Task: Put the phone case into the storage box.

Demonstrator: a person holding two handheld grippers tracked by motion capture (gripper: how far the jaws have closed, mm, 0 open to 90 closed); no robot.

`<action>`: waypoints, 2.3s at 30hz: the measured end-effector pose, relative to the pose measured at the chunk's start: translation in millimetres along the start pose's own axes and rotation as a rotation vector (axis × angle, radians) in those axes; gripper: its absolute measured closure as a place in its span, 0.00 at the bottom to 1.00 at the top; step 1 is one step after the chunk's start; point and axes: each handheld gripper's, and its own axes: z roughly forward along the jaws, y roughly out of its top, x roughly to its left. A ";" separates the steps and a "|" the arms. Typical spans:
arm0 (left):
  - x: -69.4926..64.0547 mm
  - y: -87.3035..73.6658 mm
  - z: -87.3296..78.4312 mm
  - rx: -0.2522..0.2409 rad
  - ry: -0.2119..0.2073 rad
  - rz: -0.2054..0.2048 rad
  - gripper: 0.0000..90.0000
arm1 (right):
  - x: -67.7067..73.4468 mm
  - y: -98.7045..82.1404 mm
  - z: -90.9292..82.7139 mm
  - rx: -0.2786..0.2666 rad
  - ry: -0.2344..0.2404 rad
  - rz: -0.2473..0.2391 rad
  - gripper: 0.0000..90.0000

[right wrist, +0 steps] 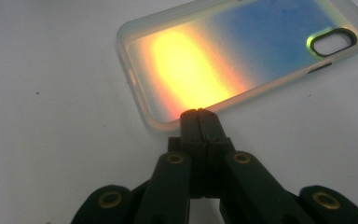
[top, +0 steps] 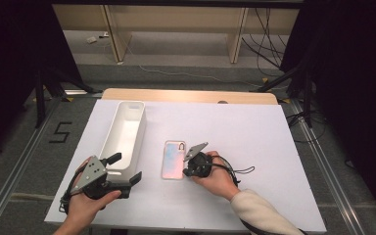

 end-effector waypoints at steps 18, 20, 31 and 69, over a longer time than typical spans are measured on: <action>0.2 -0.3 1.3 0.004 -0.005 -0.004 0.07 | -9.4 -2.2 -14.6 -0.074 -0.008 0.038 0.82; 0.0 -0.1 1.5 0.004 -0.006 -0.002 0.07 | -11.4 -4.1 -21.3 -0.122 -0.015 0.073 0.73; -2.0 -0.1 1.6 0.008 0.002 0.007 0.07 | -15.9 -18.3 -61.6 -0.438 -0.014 0.160 0.31; -4.3 -0.8 0.4 0.004 -0.011 0.009 0.07 | 18.5 -16.7 -90.2 -0.484 -0.011 0.013 0.24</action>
